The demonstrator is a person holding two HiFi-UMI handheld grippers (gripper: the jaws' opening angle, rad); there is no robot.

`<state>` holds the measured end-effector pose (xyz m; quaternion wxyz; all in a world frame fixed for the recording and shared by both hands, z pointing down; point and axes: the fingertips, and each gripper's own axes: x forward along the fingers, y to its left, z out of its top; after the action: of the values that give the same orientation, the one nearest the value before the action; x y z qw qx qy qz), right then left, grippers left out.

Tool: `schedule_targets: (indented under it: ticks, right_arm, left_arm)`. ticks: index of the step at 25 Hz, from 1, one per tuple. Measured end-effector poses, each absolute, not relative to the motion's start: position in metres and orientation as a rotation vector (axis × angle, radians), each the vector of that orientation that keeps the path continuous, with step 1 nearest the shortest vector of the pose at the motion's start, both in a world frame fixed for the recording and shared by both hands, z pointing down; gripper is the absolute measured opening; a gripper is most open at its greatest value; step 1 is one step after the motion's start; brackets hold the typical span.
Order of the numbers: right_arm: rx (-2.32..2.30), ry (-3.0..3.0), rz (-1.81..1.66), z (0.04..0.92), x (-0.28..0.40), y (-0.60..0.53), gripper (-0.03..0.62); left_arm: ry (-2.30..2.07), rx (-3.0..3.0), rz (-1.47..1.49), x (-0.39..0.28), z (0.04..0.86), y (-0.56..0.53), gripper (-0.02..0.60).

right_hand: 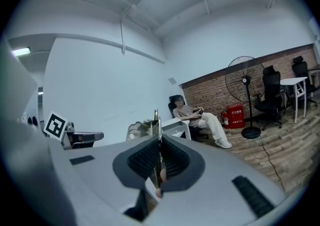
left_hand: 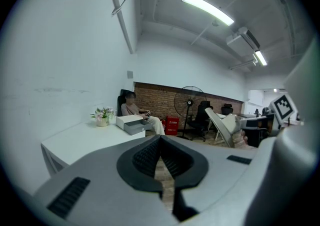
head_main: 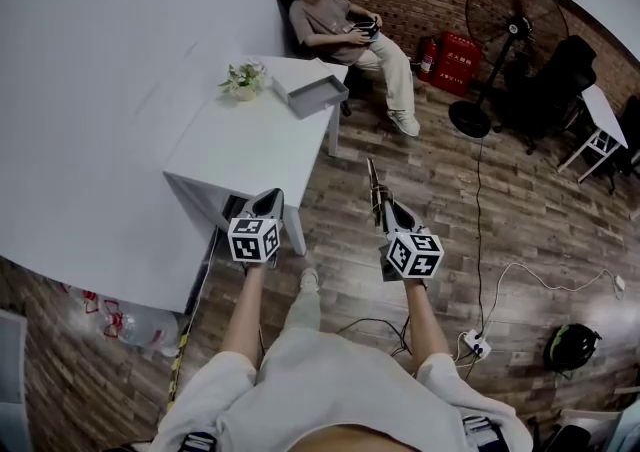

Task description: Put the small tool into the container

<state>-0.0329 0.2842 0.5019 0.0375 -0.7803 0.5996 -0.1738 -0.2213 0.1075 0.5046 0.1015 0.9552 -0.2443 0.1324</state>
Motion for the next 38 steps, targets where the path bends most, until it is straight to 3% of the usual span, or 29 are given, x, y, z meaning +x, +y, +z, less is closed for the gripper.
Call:
schedule_targets:
  ticks: [38]
  right_arm:
    - [-2.548, 1.721, -0.54, 0.495, 0.126, 0.01, 0.006]
  left_arm:
    - [-0.524, 2.829, 0.387, -0.02, 0.512, -0.192, 0.009]
